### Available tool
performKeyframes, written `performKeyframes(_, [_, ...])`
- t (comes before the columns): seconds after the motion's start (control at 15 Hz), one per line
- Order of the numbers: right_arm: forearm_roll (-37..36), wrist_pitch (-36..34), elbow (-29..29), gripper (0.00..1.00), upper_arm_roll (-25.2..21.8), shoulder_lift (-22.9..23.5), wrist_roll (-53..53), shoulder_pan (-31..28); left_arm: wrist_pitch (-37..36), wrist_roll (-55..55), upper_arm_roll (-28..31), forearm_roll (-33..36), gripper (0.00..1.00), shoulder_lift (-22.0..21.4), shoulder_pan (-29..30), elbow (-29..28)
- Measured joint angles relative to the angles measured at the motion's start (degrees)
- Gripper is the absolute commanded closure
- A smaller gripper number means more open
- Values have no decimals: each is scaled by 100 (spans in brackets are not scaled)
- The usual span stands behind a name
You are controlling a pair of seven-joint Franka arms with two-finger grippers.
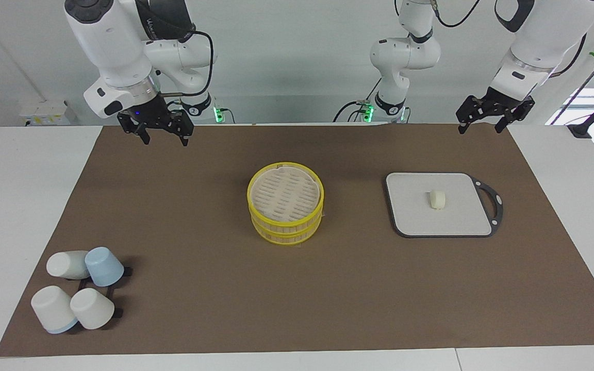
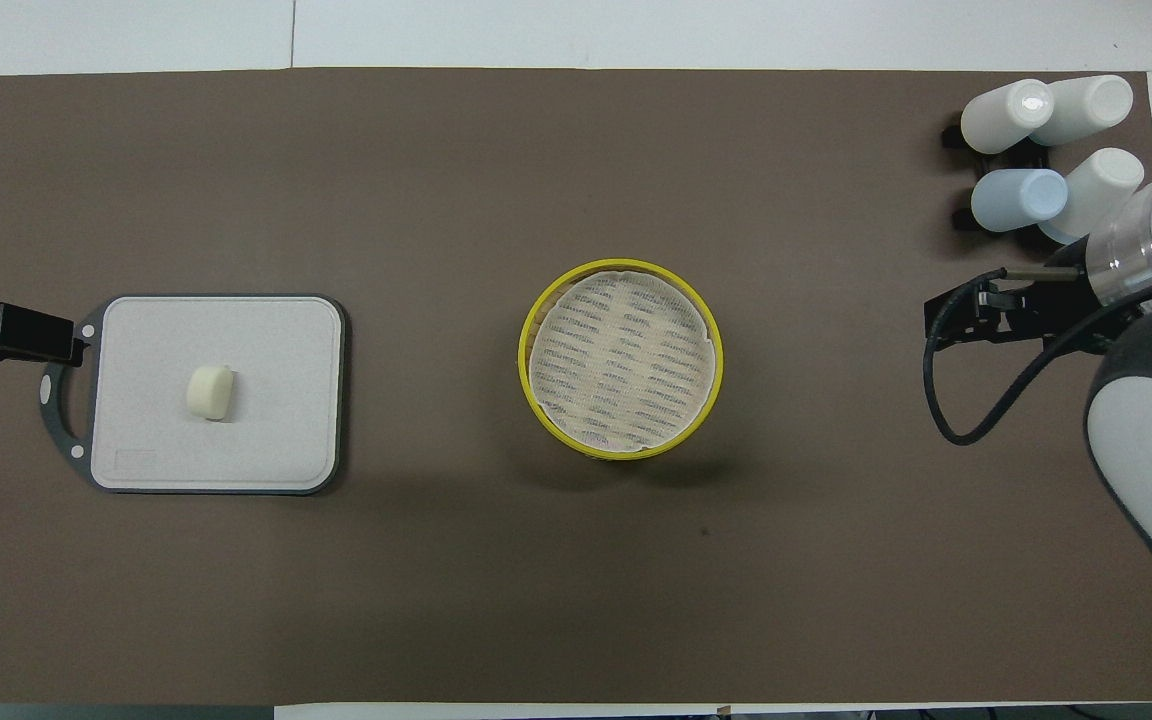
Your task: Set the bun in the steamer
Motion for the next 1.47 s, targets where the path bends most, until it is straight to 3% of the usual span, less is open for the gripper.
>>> performKeyframes(0.33, [115, 199, 16, 0, 54, 7, -5, 30, 1, 0, 0, 0, 0, 0, -2, 0])
performKeyframes(0.47, [251, 265, 227, 0, 183, 193, 143, 378, 2, 0, 0, 0, 0, 0, -2, 0])
performKeyframes(0.6, [262, 356, 971, 0, 255, 879, 1186, 1135, 3, 0, 1, 0, 0, 0, -2, -1])
performKeyframes(0.73, [248, 497, 1862, 0, 287, 1854, 2023, 1867, 38, 27, 17, 0, 0, -13, 1, -92])
performKeyframes(0.87, [209, 748, 2365, 0, 268, 2628, 2409, 2379, 567, 328, 58, 0, 0, -89, 25, -641])
performKeyframes(1.07, [-219, 1386, 2456, 0, 256, 3302, 2711, 2912, 2188, 974, 91, 0, 0, -152, 233, -2282])
performKeyframes(1.27, [-329, 1720, 2210, 0, 248, 3454, 2783, 3079, 4068, 1166, 78, -1, 0, 161, 247, -3728])
performKeyframes(1.4, [-329, 1934, 1999, 0, 232, 3373, 2783, 3057, 4688, 1174, 54, -1, 0, 535, 241, -4012])
performKeyframes(1.47, [-329, 2115, 1819, 12, 231, 3303, 2783, 3061, 4809, 1178, 47, -1, 2, 668, 238, -4011])
